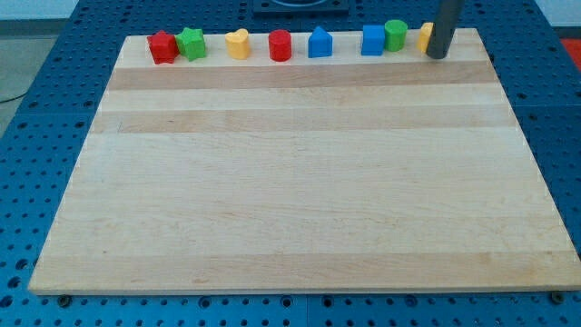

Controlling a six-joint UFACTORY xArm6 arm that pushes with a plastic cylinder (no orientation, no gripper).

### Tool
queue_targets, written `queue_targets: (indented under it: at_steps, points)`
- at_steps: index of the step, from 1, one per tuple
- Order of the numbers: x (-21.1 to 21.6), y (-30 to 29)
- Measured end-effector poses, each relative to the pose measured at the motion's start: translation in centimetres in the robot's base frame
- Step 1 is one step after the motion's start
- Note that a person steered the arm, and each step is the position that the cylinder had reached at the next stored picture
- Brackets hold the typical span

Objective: Move your arm closer to the yellow hexagon

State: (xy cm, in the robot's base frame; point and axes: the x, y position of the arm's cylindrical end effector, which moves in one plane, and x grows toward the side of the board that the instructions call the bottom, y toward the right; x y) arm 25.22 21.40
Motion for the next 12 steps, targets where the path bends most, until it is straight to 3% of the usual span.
queue_targets:
  at_steps: [2, 3, 9, 11, 12]
  points:
    - [1.3, 4.1]
    - [-0.9, 5.0]
    - [-1.0, 6.2]
    - [-5.8, 8.1]
    - [-6.1, 7.9]
